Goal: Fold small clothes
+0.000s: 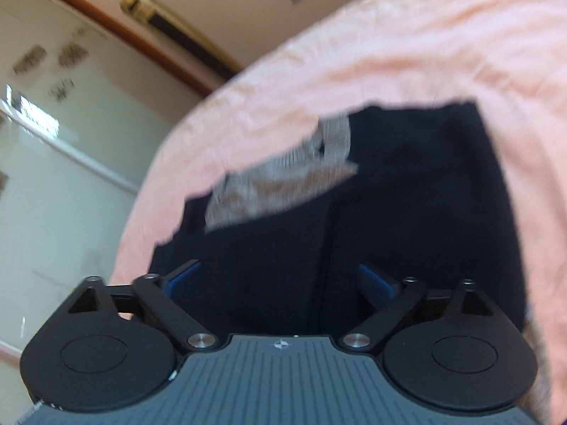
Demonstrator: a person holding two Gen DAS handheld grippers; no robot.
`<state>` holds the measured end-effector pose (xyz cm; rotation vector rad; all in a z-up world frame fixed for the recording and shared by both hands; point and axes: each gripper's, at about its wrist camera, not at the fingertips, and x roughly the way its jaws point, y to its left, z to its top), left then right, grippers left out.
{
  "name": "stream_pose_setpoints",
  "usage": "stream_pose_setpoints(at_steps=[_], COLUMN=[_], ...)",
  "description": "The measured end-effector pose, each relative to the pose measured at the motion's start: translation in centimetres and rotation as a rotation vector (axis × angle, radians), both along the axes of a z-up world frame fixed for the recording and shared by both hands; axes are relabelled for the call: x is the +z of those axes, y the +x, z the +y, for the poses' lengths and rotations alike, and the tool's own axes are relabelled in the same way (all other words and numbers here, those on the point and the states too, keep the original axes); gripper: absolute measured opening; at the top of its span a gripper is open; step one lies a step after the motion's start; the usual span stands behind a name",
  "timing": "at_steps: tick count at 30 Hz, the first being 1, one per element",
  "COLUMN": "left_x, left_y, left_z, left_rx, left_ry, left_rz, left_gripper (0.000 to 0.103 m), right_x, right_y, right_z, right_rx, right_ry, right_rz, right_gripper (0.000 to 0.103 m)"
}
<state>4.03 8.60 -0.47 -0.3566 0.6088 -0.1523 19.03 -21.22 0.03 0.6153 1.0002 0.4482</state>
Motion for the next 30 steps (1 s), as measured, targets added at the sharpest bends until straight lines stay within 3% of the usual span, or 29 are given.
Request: stream_pose_setpoints(at_steps=[2,3,4,6,7,12,15,21,26,28,30], left_x=[0.1,0.0,-0.1,-0.2,-0.2,-0.1,-0.2,-0.1,2.5,4.3,4.9], left_y=[0.0,0.1,0.3,0.3,0.3,0.2,0.3,0.4,1.8,3.6,7.1], left_z=[0.2,0.2,0.2,0.2,0.2,0.2,0.2,0.2,1.3,3.1,4.9], left_rx=[0.0,0.001,0.001,-0.001,-0.002,-0.004,-0.005,-0.01,-0.006,0.057,0.115], left_ry=[-0.018,-0.029,-0.037,-0.042,-0.041,-0.043,-0.047,-0.039,-0.053,-0.108,-0.132], left_rz=[-0.003,-0.006,-0.007,-0.008,-0.008,-0.009,-0.01,-0.007,0.001,-0.048,-0.005], left_gripper=[0.088,0.088,0.089,0.089,0.089,0.09,0.091,0.093,0.093,0.094,0.094], right_x=[-0.3,-0.2,-0.2,-0.4,-0.3,4.5,6.9,2.6,-0.2,-0.1,-0.1], right_y=[-0.1,-0.2,-0.2,-0.1,-0.2,-1.0,-0.8,0.5,-0.3,-0.4,-0.3], right_z=[1.3,1.9,2.4,3.2,3.4,2.2,-0.7,-6.0,-5.8,-6.1,-6.1], right_rx=[0.018,0.021,0.023,0.036,0.045,0.081,0.049,-0.041,-0.06,-0.058,-0.051], right_ry=[-0.034,-0.056,-0.075,-0.127,-0.145,-0.129,-0.206,-0.297,-0.253,-0.245,-0.246], right_rz=[0.0,-0.017,-0.022,-0.026,-0.047,-0.222,-0.292,-0.136,-0.123,-0.123,-0.12], right_gripper=[0.073,0.061,0.039,0.018,0.015,0.012,0.012,0.012,0.012,0.012,0.012])
